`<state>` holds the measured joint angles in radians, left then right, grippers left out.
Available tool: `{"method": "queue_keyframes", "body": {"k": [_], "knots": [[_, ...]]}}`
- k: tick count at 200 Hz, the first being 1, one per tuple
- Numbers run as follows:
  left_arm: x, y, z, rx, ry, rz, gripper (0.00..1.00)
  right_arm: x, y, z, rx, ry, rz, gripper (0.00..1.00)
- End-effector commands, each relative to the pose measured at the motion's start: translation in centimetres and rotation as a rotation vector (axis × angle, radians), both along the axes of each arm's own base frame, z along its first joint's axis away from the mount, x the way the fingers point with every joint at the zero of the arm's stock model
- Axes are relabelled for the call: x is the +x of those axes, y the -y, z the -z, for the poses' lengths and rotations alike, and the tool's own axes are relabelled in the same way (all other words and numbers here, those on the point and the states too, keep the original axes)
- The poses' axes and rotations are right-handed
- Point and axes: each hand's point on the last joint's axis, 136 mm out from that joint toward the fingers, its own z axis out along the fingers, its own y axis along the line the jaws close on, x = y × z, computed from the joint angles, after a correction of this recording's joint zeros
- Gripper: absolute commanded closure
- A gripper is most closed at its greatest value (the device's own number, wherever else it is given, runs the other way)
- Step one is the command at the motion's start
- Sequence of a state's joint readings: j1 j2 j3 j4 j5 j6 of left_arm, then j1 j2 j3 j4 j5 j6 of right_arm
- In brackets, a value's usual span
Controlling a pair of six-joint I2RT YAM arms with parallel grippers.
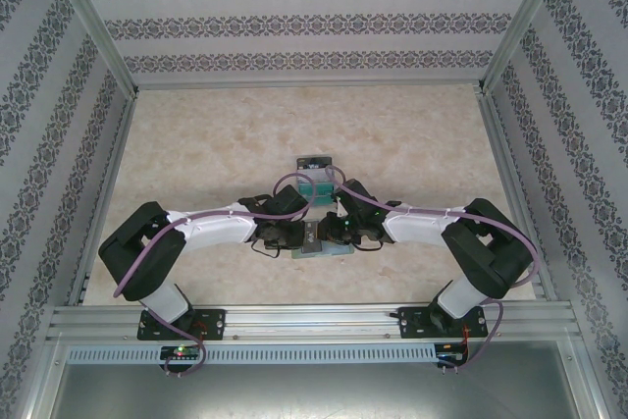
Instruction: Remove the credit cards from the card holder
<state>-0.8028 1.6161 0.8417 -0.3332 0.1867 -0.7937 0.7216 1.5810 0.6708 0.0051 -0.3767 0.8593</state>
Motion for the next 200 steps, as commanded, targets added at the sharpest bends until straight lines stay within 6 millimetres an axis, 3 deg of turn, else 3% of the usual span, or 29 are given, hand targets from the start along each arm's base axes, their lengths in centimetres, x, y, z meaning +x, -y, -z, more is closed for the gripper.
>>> {"method": "queue_keyframes", "body": {"k": [1,22,63,89,160,200], "knots": [[0.0,-0.2,1.2,0.005,-0.032,-0.018,0.95,0.2,-0.4,-0.4,0.031,-0.003,-0.003,0.81],[0.0,-0.2,1.2,0.008,-0.035,-0.018,0.98,0.4,-0.6,-0.8,0.04,0.004,-0.004,0.81],[0.0,-0.1,1.2,0.008,-0.035,-0.016,0.98,-0.1,-0.4,0.4,0.025,-0.028,-0.009,0.83],[-0.1,-0.2,1.3,0.011,-0.039,-0.017,1.0,-0.2,0.0,0.4,0.015,-0.025,-0.007,1.0],[-0.7,-1.4,2.4,0.084,-0.077,-0.033,1.0,0.2,2.8,-0.4,-0.007,0.0,0.039,1.0],[-0.5,-1.2,2.3,0.076,-0.076,-0.03,1.0,0.2,2.7,-0.3,0.003,-0.008,0.032,1.0]]}}
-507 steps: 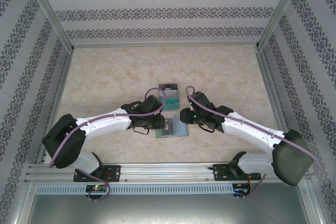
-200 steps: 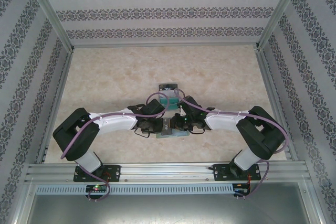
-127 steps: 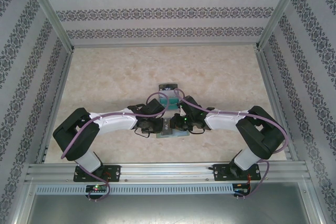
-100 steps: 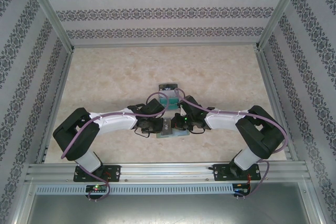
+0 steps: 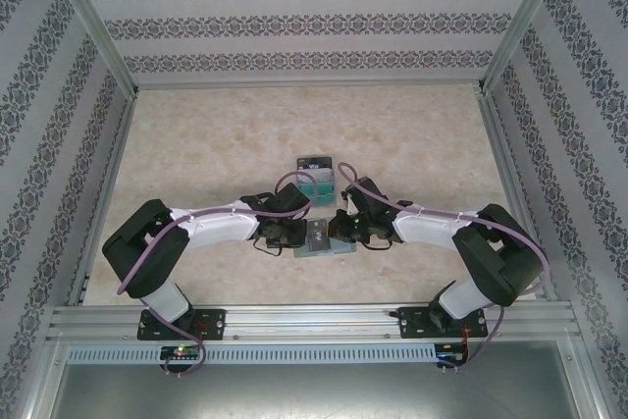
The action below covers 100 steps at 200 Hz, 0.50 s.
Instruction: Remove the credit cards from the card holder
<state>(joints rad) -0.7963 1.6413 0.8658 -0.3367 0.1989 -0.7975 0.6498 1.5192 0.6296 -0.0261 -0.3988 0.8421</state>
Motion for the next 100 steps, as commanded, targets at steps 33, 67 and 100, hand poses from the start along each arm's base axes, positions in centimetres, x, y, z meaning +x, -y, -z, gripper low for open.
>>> {"method": "queue_keyframes", "body": {"k": [33,67,100], "knots": [[-0.8,-1.4,2.1,0.076,-0.062,-0.02,1.0,0.0,-0.4,-0.4,0.02,0.018,-0.026,0.75],[-0.9,-1.3,2.2,0.076,-0.065,-0.017,1.0,0.2,-0.8,0.1,0.018,0.008,-0.033,0.75],[-0.9,-1.3,2.1,0.07,-0.067,-0.015,1.0,0.3,-1.4,0.1,0.028,0.009,-0.042,0.78]]}}
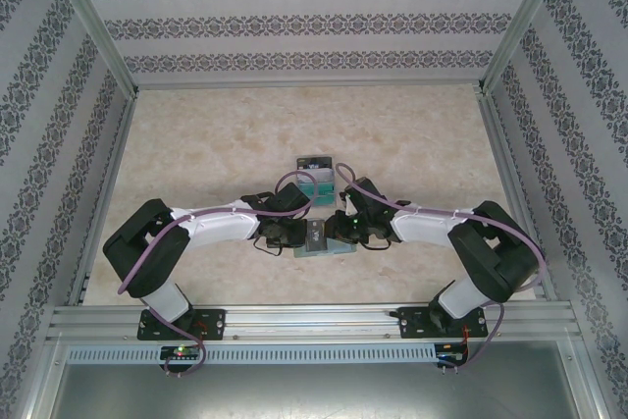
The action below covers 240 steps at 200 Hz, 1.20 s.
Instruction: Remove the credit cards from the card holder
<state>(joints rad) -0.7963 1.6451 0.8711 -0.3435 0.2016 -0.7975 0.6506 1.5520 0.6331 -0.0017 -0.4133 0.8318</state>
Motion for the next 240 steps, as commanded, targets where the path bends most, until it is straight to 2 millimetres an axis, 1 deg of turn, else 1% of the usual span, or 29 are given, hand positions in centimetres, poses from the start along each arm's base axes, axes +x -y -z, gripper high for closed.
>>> {"method": "queue_keyframes", "body": {"k": [1,26,51,107,125,136,146,168,215,240], "knots": [[-0.9,-1.3,2.1,0.068,-0.061,-0.016,1.0,0.2,-1.1,-0.4,0.024,0.013,-0.026,0.79],[-0.9,-1.3,2.2,0.068,-0.06,-0.016,1.0,0.3,-1.7,-0.7,0.03,0.02,-0.04,0.8],[-0.8,-1.2,2.2,0.067,-0.063,-0.016,1.0,0.1,-2.0,-0.4,0.029,0.011,-0.047,0.82],[-0.8,-1.1,2.2,0.064,-0.064,-0.012,1.0,0.0,-2.4,-0.5,0.042,0.01,-0.062,0.81],[-0.8,-1.1,2.2,0.065,-0.065,-0.011,1.0,-0.1,-2.4,-0.2,0.035,0.005,-0.06,0.85],[-0.8,-1.1,2.3,0.067,-0.065,-0.012,1.0,-0.2,-2.3,-0.1,0.031,0.004,-0.058,0.92],[-0.8,-1.2,2.3,0.07,-0.065,-0.012,1.0,-0.2,-2.1,-0.1,0.026,0.004,-0.056,1.0],[-0.9,-1.4,2.4,0.079,-0.068,-0.017,1.0,-0.2,-1.3,-0.2,0.01,0.01,-0.042,1.0],[-1.1,-1.7,2.6,0.088,-0.072,-0.019,1.0,0.1,1.3,-0.6,-0.018,0.016,-0.002,1.0],[-1.0,-1.5,2.5,0.081,-0.069,-0.018,1.0,0.1,1.5,-1.0,-0.014,0.022,-0.01,1.0]]}}
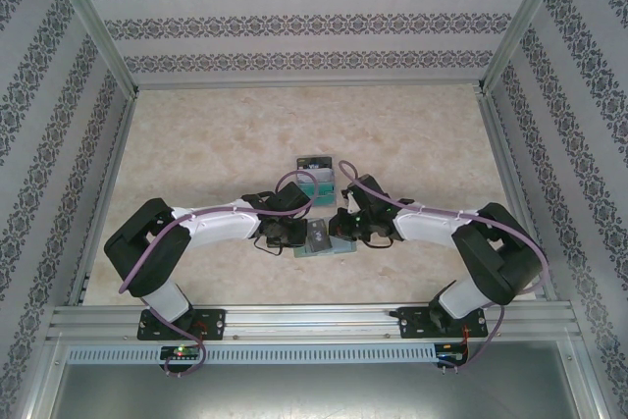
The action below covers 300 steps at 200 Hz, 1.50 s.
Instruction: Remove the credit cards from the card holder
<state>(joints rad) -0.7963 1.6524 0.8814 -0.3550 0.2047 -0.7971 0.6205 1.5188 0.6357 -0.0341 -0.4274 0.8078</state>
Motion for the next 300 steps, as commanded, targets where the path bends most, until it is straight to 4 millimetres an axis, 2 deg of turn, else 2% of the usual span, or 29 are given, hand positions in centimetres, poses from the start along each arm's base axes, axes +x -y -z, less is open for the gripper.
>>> {"method": "queue_keyframes", "body": {"k": [1,27,48,88,129,229,254,283,293,300], "knots": [[-1.0,-1.6,2.5,0.077,-0.061,-0.02,1.0,-0.3,0.8,-0.2,-0.022,0.013,-0.013,1.0],[-1.0,-1.5,2.4,0.072,-0.062,-0.019,1.0,-0.3,0.3,-0.6,0.0,0.018,-0.029,0.96],[-1.0,-1.4,2.4,0.069,-0.063,-0.016,1.0,-0.1,-0.4,-1.1,0.017,0.039,-0.043,0.83],[-1.0,-1.6,2.5,0.078,-0.064,-0.018,1.0,0.3,-1.7,-1.2,0.031,0.042,-0.066,0.76],[-1.0,-1.6,2.4,0.075,-0.063,-0.019,1.0,0.0,-2.9,-0.6,0.034,0.022,-0.093,0.79],[-0.9,-1.5,2.4,0.077,-0.062,-0.015,1.0,-0.3,-1.5,1.2,-0.022,-0.011,-0.048,0.81],[-0.9,-1.3,2.4,0.073,-0.061,-0.013,1.0,-0.4,-1.7,1.5,-0.009,-0.023,-0.055,0.83],[-0.8,-1.2,2.3,0.067,-0.058,-0.007,1.0,-0.2,-2.0,1.4,0.001,-0.018,-0.051,0.93],[-0.8,-1.2,2.3,0.066,-0.057,-0.006,1.0,-0.1,-1.9,1.2,0.002,-0.013,-0.049,1.0],[-0.8,-1.2,2.2,0.065,-0.055,-0.007,1.0,-0.1,-1.9,1.1,0.001,-0.011,-0.049,1.0]]}}
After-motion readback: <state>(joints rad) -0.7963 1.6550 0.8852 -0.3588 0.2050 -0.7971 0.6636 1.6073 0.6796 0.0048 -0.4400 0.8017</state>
